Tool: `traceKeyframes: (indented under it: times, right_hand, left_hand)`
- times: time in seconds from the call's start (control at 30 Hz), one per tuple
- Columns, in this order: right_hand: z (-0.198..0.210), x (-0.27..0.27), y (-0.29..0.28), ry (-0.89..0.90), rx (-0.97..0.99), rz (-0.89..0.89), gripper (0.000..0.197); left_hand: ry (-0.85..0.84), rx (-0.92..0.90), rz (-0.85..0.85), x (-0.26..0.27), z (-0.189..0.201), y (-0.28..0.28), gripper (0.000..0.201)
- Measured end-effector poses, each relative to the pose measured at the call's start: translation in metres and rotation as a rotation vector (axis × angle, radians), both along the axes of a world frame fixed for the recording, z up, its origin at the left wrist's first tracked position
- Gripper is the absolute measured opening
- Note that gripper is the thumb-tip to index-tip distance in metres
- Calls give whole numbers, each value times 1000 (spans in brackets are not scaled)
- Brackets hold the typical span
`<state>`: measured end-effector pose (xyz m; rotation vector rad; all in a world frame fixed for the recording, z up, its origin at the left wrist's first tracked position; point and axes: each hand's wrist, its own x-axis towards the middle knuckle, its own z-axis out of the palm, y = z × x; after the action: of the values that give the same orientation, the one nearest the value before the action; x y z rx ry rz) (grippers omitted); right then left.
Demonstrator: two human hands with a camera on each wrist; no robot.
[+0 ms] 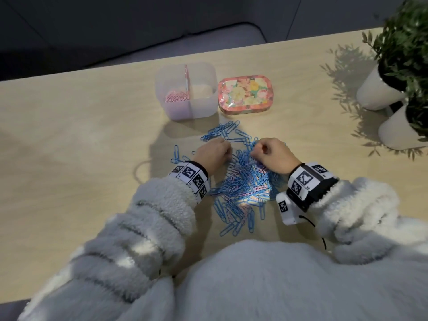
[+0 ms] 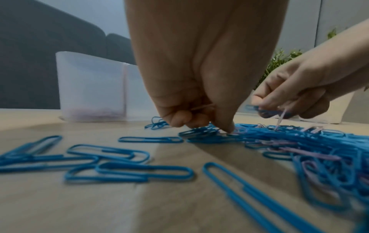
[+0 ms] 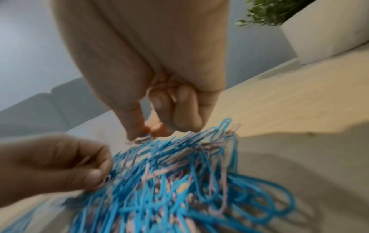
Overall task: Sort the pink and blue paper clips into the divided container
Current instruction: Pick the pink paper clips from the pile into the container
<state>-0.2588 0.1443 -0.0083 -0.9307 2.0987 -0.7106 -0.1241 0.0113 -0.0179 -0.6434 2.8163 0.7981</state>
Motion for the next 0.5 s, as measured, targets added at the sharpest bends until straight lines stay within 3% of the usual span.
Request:
traceKeyframes:
  times: [0.07,0.13,0.27,0.37,0.5]
  right_hand:
    - [4,-6,2,-202,-102,-173,20]
    - [0,-19,5,-194,-154,-278,22]
    - [0,-30,10,-134,-97,-236,17]
    - [8,-20,9,-309,-148,-273,8]
    - [17,-6,2,-425,-197,-282,17]
  left_hand:
    - [36,63,65,7,-1,-3,15]
    - [97,165,170,12,2,-6,14]
    - [147,406,295,18,7,-9,8]
    - [210,732,378,16,8,-4,8]
    - [200,1038,528,1,15,5,25]
